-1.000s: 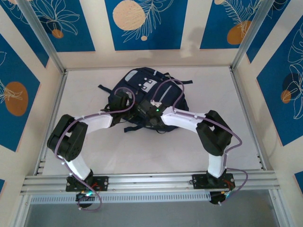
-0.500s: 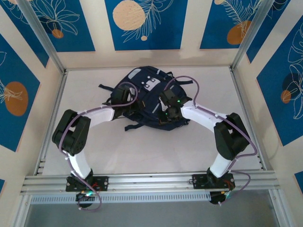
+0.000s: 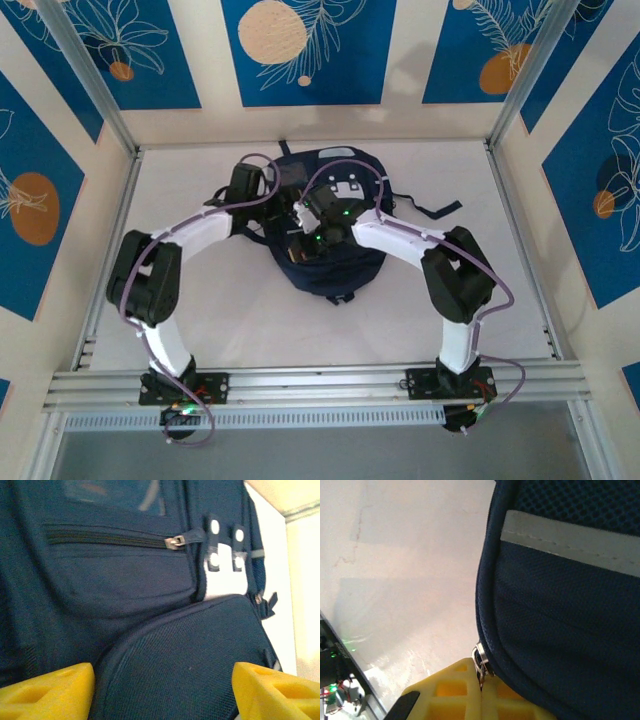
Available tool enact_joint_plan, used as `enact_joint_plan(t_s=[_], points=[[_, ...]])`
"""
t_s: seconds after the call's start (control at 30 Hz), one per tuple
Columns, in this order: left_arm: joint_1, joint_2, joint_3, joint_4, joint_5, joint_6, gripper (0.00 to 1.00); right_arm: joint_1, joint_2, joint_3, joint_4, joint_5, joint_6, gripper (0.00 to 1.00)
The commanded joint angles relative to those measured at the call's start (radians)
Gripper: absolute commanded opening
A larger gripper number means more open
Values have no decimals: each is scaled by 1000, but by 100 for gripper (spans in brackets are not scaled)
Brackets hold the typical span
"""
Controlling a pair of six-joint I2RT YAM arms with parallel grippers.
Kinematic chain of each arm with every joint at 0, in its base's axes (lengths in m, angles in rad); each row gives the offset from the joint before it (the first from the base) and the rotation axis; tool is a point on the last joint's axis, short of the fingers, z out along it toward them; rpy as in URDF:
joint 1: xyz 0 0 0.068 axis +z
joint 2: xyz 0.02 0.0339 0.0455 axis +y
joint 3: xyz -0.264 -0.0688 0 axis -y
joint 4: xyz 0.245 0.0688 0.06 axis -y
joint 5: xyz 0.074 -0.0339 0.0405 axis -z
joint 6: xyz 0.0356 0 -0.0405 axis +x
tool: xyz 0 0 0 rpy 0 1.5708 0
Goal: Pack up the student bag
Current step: Zip the student bag at the top-center of the table.
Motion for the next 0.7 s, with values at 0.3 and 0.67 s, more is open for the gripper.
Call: enact_joint_plan(t_s=[0.3, 0.67], points=[[-58, -51, -199, 133, 152, -158, 43, 24, -35, -35, 202, -67, 73, 0], [24, -31, -150, 32, 112, -11, 0, 27, -134, -112, -254, 176, -84, 0]])
